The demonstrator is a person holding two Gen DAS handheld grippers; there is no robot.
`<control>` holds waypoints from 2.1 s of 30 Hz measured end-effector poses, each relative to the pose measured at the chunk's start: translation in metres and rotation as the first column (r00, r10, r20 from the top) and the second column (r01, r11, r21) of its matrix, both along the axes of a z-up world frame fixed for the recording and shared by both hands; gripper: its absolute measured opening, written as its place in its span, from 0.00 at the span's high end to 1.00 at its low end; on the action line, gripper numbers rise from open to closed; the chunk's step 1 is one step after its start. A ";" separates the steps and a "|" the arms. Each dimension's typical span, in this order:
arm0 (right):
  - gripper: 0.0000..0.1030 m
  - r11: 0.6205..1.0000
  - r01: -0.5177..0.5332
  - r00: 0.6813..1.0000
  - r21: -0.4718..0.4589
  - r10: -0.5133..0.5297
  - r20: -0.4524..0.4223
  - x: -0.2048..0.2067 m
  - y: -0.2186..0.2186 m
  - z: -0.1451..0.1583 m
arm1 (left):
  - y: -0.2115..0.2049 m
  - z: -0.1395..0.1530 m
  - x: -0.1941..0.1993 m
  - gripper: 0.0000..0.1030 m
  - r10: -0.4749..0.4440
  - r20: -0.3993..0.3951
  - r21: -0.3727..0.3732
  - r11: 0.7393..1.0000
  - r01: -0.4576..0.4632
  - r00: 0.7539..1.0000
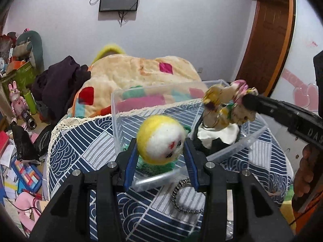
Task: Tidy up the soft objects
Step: 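Lower ball and scrunchie into the clear box and release both, then grasp the yellow-green sponge with the left gripper while the right grasps the white sock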
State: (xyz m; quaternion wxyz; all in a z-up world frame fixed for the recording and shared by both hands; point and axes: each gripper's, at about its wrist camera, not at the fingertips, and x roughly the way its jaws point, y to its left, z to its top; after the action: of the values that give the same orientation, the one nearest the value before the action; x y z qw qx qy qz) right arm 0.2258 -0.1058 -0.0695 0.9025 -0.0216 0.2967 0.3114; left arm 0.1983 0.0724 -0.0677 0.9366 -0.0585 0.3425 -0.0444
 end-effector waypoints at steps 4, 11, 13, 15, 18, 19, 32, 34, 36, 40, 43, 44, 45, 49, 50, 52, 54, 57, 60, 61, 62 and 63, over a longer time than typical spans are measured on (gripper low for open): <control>0.88 0.998 -0.011 1.000 -0.065 0.009 -0.028 0.005 0.011 -0.013 | -0.004 -0.007 0.010 0.57 -0.003 -0.019 0.018 1.000 0.003 1.000; 0.88 0.987 -0.031 0.998 -0.161 0.021 -0.059 0.007 0.018 -0.025 | -0.012 -0.011 0.013 0.56 -0.010 -0.026 0.056 0.998 0.012 1.000; 0.83 0.986 -0.031 0.998 -0.166 0.021 -0.064 0.007 0.015 -0.024 | -0.014 -0.009 0.011 0.53 -0.009 -0.019 0.072 0.997 0.010 1.000; 0.76 0.987 -0.029 0.998 -0.160 0.018 -0.066 0.006 0.013 -0.021 | -0.014 -0.008 0.009 0.49 -0.009 -0.016 0.072 0.997 0.010 1.000; 0.61 0.988 -0.012 0.999 -0.154 0.005 -0.045 0.003 0.008 -0.016 | -0.014 -0.003 0.002 0.42 -0.008 -0.002 0.075 0.997 0.009 1.000; 0.56 0.988 -0.007 1.000 -0.154 0.002 -0.030 0.000 0.005 -0.013 | -0.015 -0.002 0.000 0.39 -0.008 0.003 0.080 0.997 0.007 1.000; 0.25 0.996 0.004 0.996 -0.087 0.004 0.090 -0.046 -0.025 0.016 | -0.021 0.027 -0.059 0.15 -0.038 0.107 0.099 0.995 0.028 0.994; 0.22 0.996 -0.002 0.996 -0.087 0.009 0.089 -0.052 -0.024 0.012 | -0.022 0.025 -0.069 0.12 -0.042 0.108 0.094 0.995 0.032 0.993; 0.21 0.996 -0.006 0.997 -0.094 0.014 0.081 -0.059 -0.023 0.005 | -0.024 0.021 -0.076 0.11 -0.045 0.098 0.086 0.996 0.037 0.994; 0.21 0.992 -0.015 0.999 -0.124 0.019 0.032 -0.068 -0.023 -0.020 | -0.029 0.002 -0.088 0.11 -0.048 0.051 0.077 0.996 0.044 0.998; 0.21 0.991 -0.024 0.999 -0.134 0.021 -0.027 -0.070 -0.024 -0.040 | -0.031 -0.018 -0.095 0.11 -0.039 0.001 0.079 0.996 0.038 0.999; 0.21 0.991 -0.027 0.999 -0.134 0.022 -0.042 -0.070 -0.023 -0.045 | -0.030 -0.024 -0.097 0.11 -0.035 -0.017 0.075 0.997 0.036 0.999; 0.21 0.990 -0.031 0.998 -0.141 0.022 -0.065 -0.069 -0.022 -0.053 | -0.030 -0.030 -0.097 0.11 -0.031 -0.034 0.068 0.997 0.033 0.999; 0.32 0.986 -0.009 0.997 -0.169 -0.004 -0.080 -0.069 -0.020 -0.067 | -0.029 -0.050 -0.098 0.11 0.003 -0.091 0.068 0.998 0.003 0.996; 0.36 0.986 -0.010 0.996 -0.167 -0.005 -0.088 -0.070 -0.021 -0.069 | -0.031 -0.055 -0.099 0.11 0.004 -0.102 0.064 0.998 0.003 0.995; 0.53 0.990 -0.024 0.992 -0.137 0.007 -0.123 -0.069 -0.023 -0.073 | -0.031 -0.061 -0.101 0.11 -0.012 -0.115 0.034 0.999 0.016 0.993; 0.60 0.991 -0.016 0.993 -0.136 -0.001 -0.120 -0.070 -0.026 -0.074 | -0.033 -0.063 -0.103 0.11 -0.023 -0.116 0.021 0.999 0.026 0.993; 0.67 0.993 -0.004 0.993 -0.119 -0.011 -0.119 -0.075 -0.036 -0.075 | -0.038 -0.068 -0.106 0.11 -0.032 -0.115 0.006 0.999 0.033 0.993; 0.72 0.995 0.012 0.994 -0.099 -0.023 -0.111 -0.080 -0.045 -0.070 | -0.042 -0.075 -0.109 0.12 -0.051 -0.135 -0.041 0.998 0.046 0.989; 0.72 0.995 0.018 0.994 -0.095 -0.028 -0.107 -0.080 -0.047 -0.068 | -0.043 -0.076 -0.111 0.21 -0.058 -0.136 -0.048 0.997 0.052 0.989; 0.73 0.996 0.025 0.994 -0.089 -0.034 -0.101 -0.082 -0.050 -0.066 | -0.046 -0.076 -0.114 0.30 -0.077 -0.129 -0.065 0.995 0.069 0.989; 0.73 0.996 0.033 0.995 -0.082 -0.041 -0.095 -0.083 -0.053 -0.064 | -0.047 -0.073 -0.115 0.34 -0.084 -0.122 -0.065 0.995 0.076 0.989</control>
State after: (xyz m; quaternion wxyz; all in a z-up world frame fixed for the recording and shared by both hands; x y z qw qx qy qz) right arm 0.1432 -0.1588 -0.1332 0.8911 -0.0369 0.3527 0.2831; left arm 0.0835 0.0253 -0.1410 0.9087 -0.0753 0.4010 -0.0885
